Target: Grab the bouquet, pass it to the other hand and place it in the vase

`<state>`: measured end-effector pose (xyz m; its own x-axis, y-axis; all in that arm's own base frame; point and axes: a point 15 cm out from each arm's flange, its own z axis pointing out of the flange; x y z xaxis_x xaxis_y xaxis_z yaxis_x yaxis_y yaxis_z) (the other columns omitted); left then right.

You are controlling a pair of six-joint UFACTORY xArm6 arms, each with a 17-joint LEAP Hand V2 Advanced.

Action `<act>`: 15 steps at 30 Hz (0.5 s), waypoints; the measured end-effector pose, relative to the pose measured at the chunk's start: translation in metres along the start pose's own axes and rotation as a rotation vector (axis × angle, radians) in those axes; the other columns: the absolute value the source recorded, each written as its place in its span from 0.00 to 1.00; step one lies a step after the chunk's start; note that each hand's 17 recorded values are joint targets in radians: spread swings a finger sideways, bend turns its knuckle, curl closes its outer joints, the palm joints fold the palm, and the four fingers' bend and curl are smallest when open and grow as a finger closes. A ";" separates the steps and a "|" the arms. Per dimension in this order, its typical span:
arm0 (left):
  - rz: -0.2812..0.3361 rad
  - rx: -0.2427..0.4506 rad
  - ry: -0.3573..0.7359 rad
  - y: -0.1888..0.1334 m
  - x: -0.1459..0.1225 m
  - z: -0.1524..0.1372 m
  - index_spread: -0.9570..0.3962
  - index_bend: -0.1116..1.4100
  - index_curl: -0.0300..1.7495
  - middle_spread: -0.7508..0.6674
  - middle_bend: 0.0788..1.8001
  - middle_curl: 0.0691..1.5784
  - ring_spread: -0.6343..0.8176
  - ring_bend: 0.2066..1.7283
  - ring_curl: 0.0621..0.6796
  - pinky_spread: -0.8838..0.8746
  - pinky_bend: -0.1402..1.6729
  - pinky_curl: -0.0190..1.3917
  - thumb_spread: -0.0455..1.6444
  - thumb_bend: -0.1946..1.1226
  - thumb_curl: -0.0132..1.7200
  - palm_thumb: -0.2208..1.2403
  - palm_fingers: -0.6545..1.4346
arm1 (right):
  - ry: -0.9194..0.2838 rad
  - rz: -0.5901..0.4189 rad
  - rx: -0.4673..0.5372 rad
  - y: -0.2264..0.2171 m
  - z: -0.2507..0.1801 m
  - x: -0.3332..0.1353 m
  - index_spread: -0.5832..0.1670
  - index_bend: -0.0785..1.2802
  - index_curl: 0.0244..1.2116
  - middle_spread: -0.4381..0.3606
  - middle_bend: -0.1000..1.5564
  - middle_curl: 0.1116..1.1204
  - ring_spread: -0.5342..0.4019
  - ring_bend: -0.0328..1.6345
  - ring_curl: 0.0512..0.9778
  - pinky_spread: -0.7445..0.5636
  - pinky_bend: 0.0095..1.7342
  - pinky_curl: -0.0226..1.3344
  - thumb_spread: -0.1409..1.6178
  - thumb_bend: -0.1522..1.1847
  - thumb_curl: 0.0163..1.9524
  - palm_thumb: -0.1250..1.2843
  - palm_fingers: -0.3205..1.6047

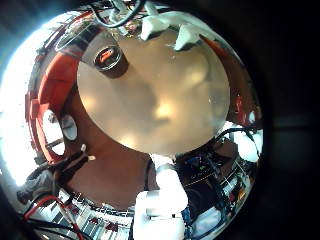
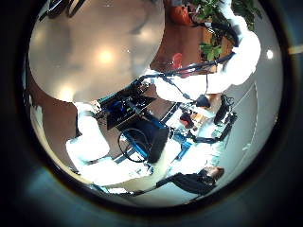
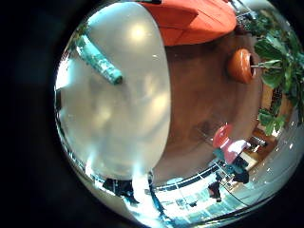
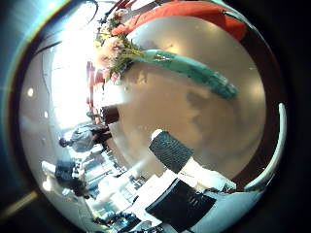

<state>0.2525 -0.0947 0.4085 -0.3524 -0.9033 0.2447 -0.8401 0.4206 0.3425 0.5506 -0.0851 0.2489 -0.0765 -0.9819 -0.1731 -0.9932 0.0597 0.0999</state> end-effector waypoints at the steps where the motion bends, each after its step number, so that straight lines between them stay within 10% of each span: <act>1: 0.000 0.001 0.000 0.000 0.000 0.000 0.70 0.20 0.24 0.75 0.07 0.18 0.79 0.17 0.21 0.79 0.18 0.20 0.71 0.13 0.18 0.36 0.42 | 0.006 -0.007 0.028 -0.010 0.000 -0.004 0.46 0.20 0.25 0.57 0.22 0.24 0.63 0.37 0.24 0.82 0.23 0.21 0.71 0.09 0.17 0.35 0.35; 15: -0.022 0.015 0.009 0.005 -0.002 -0.002 0.70 0.20 0.24 0.75 0.07 0.18 0.79 0.17 0.21 0.79 0.18 0.20 0.72 0.13 0.18 0.36 0.42 | 0.024 0.014 0.065 -0.042 0.040 0.006 0.45 0.21 0.27 0.60 0.26 0.26 0.57 0.43 0.25 0.80 0.22 0.19 0.71 0.10 0.18 0.36 0.45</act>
<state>0.2503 -0.0909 0.4115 -0.3306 -0.9113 0.2456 -0.8537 0.3996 0.3339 0.5886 -0.0862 0.2049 -0.0886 -0.9849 -0.1487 -0.9957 0.0838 0.0382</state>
